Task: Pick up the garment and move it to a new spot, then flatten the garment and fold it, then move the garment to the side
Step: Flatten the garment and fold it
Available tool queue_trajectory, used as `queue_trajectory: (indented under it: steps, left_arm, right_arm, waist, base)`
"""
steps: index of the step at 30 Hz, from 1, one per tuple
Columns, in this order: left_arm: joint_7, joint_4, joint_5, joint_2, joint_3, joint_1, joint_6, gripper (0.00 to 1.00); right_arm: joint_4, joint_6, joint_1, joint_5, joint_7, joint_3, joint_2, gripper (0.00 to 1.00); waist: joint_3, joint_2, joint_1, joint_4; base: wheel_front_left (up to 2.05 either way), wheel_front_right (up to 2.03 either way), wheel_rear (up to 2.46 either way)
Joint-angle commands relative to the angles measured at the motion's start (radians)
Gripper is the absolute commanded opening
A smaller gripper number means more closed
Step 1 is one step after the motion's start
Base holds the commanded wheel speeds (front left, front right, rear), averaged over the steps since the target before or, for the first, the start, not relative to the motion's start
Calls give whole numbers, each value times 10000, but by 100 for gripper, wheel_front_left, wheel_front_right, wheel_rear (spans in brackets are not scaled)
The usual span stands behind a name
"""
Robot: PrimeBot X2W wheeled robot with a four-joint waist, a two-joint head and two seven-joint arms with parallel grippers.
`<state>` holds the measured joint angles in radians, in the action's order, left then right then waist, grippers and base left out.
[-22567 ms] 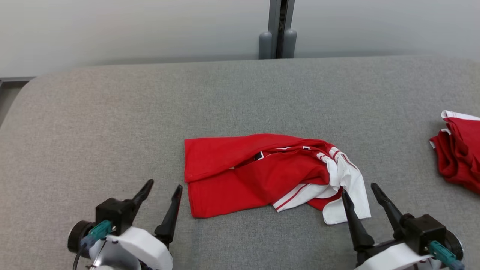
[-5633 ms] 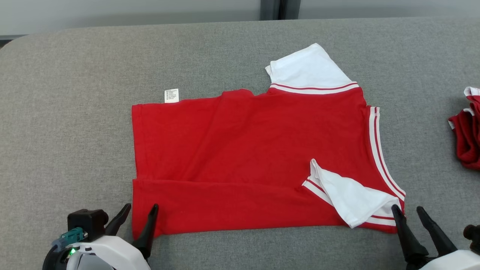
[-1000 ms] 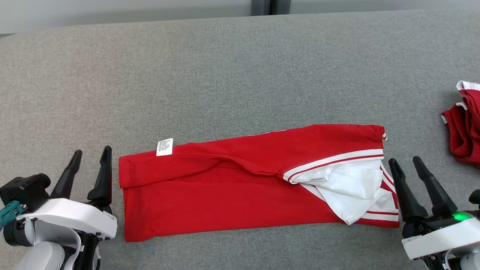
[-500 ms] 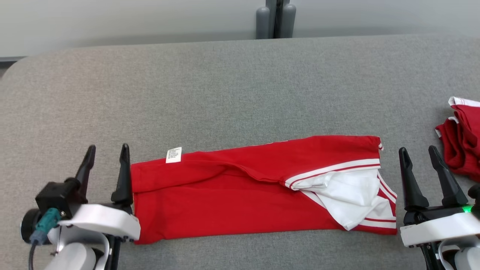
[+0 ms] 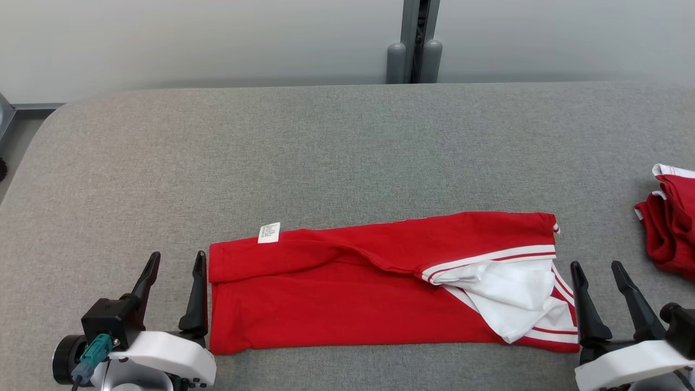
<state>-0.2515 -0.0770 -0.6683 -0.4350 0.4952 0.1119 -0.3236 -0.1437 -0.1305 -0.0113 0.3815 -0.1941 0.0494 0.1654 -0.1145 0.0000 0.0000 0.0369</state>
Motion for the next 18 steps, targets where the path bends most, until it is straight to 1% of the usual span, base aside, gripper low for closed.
queue_trajectory:
  steps: [1,6,13,18]
  left_arm:
    - [-58,-40,65,-18,-3,66,66,100]
    - [-68,-70,91,-12,-5,166,129,100]
    - [-77,-45,113,-38,-36,201,91,100]
    - [-14,3,145,19,58,390,162,100]
  right_arm:
    - [-61,-7,-86,-17,21,-19,42,100]
    - [-140,-7,-49,10,53,-39,106,100]
    - [-116,-7,-17,-58,91,-133,163,100]
    - [-231,-7,280,-224,451,-128,321,100]
  waist:
    - [15,0,0,6]
    - [49,0,0,24]
    - [7,0,0,48]
    - [-265,0,0,175]
  base:
    - [0,0,0]
    - [0,0,0]
    - [0,0,0]
    - [0,0,0]
